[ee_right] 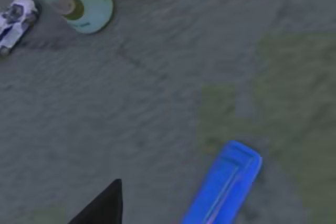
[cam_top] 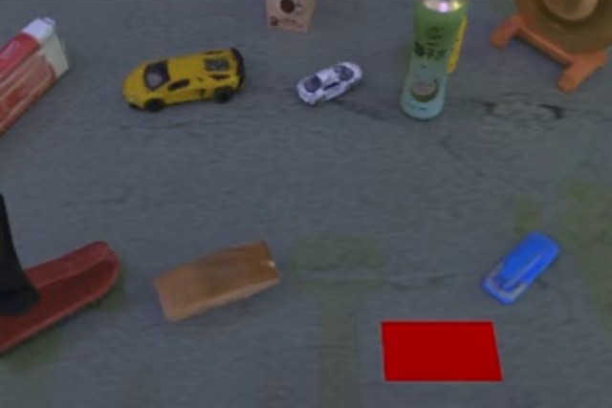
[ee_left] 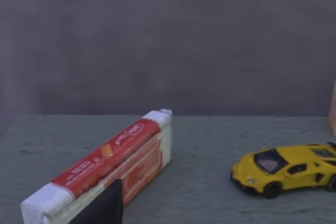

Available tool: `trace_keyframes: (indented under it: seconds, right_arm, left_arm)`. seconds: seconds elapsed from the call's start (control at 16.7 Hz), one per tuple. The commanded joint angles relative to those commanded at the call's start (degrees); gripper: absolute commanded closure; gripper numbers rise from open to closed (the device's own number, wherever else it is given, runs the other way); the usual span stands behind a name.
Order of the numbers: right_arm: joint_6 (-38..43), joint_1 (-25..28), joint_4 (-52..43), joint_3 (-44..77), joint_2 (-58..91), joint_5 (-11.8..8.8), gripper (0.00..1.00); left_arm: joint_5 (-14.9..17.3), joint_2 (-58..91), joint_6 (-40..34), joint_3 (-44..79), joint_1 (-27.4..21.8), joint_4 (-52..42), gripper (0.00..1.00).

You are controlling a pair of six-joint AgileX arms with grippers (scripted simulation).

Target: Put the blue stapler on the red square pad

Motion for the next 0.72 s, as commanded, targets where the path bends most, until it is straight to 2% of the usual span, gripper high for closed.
trace_keyframes:
  seconds: [0.36, 0.72]
  right_arm:
    - [19.15, 5.59, -19.05, 22.49, 32.82, 0.05, 0.00]
    - [31.69, 9.22, -30.63, 37.83, 51.64, -0.13, 0.00]
  left_arm:
    - [0.00, 0.00, 0.00, 0.00, 0.00, 0.00, 0.00]
    - [0.00, 0.00, 0.00, 0.00, 0.00, 0.00, 0.00]
